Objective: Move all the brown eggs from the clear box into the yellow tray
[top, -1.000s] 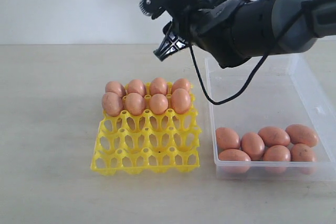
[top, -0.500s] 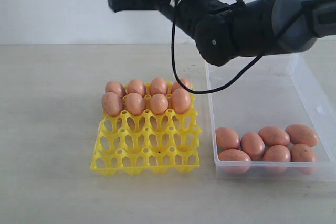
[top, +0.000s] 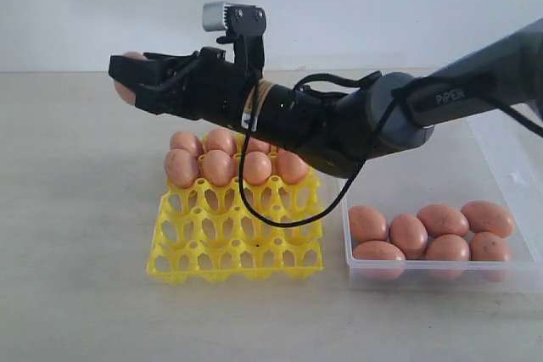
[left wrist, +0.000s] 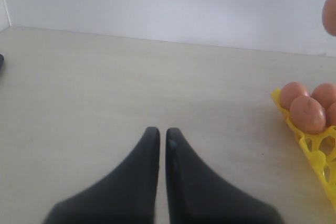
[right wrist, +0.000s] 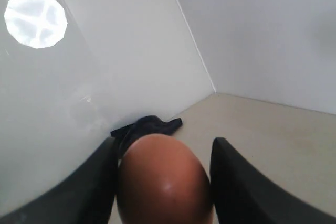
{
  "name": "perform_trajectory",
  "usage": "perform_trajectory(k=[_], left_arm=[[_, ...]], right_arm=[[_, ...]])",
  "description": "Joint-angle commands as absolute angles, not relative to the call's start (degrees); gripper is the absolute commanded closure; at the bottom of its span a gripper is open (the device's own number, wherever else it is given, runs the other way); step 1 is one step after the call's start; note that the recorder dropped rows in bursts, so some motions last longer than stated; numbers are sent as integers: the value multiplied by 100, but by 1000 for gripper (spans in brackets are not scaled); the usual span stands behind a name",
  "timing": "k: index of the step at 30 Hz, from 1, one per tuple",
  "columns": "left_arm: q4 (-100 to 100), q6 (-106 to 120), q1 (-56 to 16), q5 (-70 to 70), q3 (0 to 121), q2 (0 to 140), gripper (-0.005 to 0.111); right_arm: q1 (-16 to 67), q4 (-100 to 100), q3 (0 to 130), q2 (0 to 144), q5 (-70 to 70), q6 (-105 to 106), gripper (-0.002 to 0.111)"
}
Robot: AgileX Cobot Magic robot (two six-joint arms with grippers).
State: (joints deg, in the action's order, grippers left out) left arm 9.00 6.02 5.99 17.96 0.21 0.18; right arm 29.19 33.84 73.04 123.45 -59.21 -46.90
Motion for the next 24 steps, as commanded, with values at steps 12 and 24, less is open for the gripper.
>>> perform_trajectory(k=[12, 24], left_arm=[[903, 625, 614, 1787, 0, 0, 103], [903, 625, 614, 1787, 0, 0, 103]], right_arm=[[2908, 4276, 7328, 12594, -5342, -4223, 108], [2795, 4371, 6989, 12745, -5015, -4130, 108]])
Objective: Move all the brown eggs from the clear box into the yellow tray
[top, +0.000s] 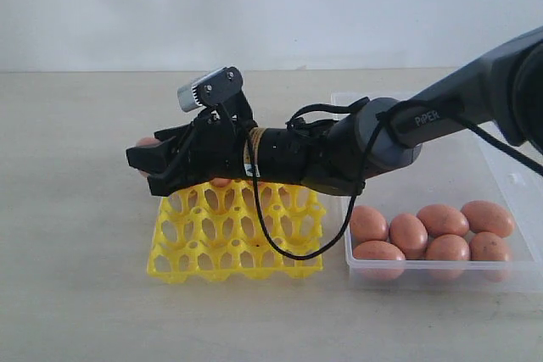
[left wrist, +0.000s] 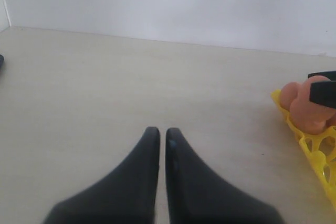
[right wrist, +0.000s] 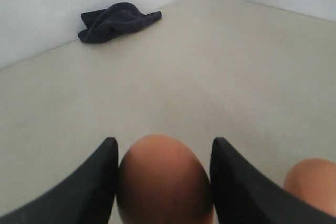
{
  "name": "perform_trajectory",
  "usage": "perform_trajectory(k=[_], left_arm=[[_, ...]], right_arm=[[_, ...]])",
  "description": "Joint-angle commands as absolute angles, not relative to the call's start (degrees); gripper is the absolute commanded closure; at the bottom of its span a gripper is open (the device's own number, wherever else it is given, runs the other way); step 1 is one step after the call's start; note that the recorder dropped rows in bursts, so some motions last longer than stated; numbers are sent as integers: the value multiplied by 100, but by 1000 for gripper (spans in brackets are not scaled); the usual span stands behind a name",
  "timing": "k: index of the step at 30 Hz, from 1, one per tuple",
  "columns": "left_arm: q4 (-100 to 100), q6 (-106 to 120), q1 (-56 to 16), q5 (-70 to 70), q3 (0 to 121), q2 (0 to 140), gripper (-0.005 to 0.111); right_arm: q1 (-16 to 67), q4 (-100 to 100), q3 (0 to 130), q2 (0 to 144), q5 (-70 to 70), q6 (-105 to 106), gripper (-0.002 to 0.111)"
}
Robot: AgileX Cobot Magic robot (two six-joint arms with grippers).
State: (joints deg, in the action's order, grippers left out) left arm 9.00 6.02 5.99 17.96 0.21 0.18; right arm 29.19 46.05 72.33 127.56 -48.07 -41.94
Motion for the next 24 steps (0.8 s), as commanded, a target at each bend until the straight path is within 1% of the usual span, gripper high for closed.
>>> perform_trajectory(k=[1, 3, 11, 20, 24], left_arm=[[903, 625, 614, 1787, 0, 0, 103], [903, 625, 614, 1787, 0, 0, 103], [903, 625, 614, 1787, 0, 0, 103], [903, 625, 614, 1787, 0, 0, 103], [903, 625, 614, 1787, 0, 0, 103]], right_arm=[[2764, 4360, 6917, 12745, -5155, -4130, 108], [2686, 4403, 6779, 12745, -5356, -4120, 108], [2698, 4406, 6660, 12745, -5370, -3898, 108], [2698, 4565, 6660, 12748, -4786, -3730, 108], [2698, 4565, 6660, 12758, -4768, -3730, 108]])
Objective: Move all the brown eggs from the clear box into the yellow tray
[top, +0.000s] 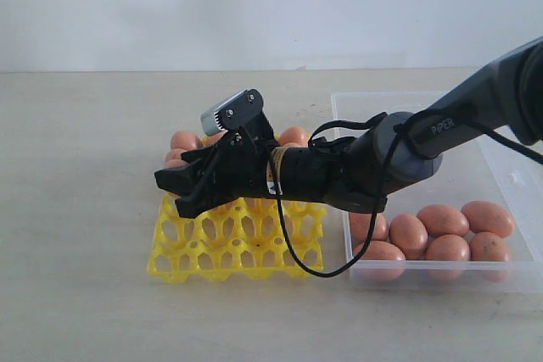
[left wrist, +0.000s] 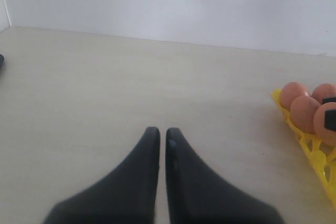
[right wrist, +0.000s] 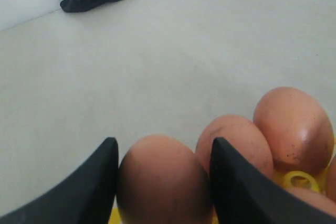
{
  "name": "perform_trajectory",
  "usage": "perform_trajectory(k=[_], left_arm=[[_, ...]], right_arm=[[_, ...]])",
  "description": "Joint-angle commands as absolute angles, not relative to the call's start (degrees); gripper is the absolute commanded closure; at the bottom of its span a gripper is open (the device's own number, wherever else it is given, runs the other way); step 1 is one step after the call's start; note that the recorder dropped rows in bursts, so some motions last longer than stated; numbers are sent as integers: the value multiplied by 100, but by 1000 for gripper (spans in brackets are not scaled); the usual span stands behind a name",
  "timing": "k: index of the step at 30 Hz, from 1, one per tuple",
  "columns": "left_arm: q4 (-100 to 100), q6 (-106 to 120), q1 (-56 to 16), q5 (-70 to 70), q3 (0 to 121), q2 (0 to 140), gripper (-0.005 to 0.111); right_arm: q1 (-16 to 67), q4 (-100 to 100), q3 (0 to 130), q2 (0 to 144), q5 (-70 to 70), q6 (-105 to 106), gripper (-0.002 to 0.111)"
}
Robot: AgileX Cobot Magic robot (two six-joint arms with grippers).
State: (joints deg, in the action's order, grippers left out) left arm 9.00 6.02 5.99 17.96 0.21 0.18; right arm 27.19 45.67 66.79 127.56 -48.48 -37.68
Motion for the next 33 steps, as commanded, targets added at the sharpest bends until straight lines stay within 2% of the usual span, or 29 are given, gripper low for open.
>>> perform_trajectory(k=[1, 26, 27, 30, 33], left_arm=[[903, 625, 614, 1787, 0, 0, 103], [903, 625, 614, 1787, 0, 0, 103], [903, 625, 614, 1787, 0, 0, 103], [903, 625, 614, 1787, 0, 0, 103], [903, 625, 614, 1787, 0, 0, 103]], right_arm=[[2698, 4575, 6660, 12758, -4768, -3730, 108], [2857, 4873, 6660, 12870, -4472, -3685, 108], [2857, 4898, 6660, 12870, -4472, -3670, 106], [2857, 5097, 6660, 12870, -4472, -3657, 88], [2857, 5175, 6660, 12870, -4472, -3657, 78]])
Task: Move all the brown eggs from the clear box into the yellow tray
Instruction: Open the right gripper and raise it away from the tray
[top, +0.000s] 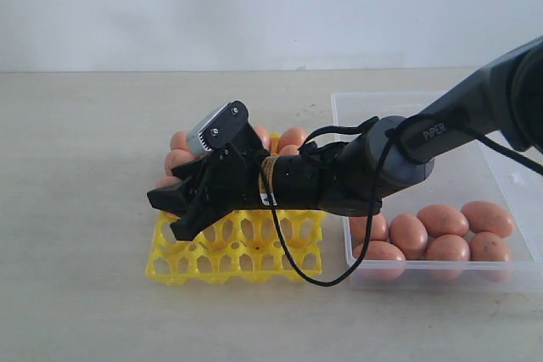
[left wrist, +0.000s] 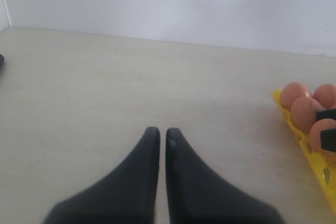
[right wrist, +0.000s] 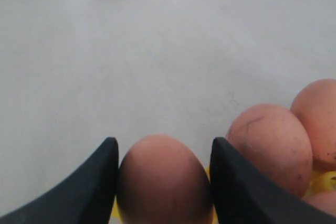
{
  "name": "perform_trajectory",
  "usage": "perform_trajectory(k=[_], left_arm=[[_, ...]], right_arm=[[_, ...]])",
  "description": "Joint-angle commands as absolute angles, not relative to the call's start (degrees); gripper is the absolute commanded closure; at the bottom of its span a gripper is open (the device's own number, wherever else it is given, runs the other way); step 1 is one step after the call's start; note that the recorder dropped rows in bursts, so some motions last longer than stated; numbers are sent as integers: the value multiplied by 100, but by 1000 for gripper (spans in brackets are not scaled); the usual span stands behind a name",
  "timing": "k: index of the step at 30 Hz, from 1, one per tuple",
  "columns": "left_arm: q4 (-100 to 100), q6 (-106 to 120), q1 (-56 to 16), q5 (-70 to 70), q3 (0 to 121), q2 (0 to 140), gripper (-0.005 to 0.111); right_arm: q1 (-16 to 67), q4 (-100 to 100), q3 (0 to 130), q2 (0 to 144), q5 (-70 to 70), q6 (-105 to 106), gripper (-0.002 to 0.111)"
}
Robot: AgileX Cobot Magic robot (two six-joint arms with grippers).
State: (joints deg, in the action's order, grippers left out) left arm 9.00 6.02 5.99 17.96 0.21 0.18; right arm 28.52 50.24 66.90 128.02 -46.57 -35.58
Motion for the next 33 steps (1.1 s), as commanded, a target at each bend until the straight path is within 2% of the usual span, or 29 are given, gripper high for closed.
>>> perform_trajectory(k=[1, 4, 8, 24, 33], left_arm=[[903, 625, 614, 1787, 0, 0, 103], [903, 625, 614, 1787, 0, 0, 103], [903, 625, 614, 1787, 0, 0, 103], [903, 625, 614, 1787, 0, 0, 103], [903, 625, 614, 1787, 0, 0, 103]], right_arm=[[2857, 5175, 6660, 12870, -4472, -3657, 75], [2857, 5175, 6660, 12870, -4472, -3657, 66], [2857, 5175, 6660, 12870, -4472, -3657, 61], [2857, 5164, 6660, 12776, -5165, -3657, 61], [2857, 5116, 6660, 11630, -4857, -3802, 61]])
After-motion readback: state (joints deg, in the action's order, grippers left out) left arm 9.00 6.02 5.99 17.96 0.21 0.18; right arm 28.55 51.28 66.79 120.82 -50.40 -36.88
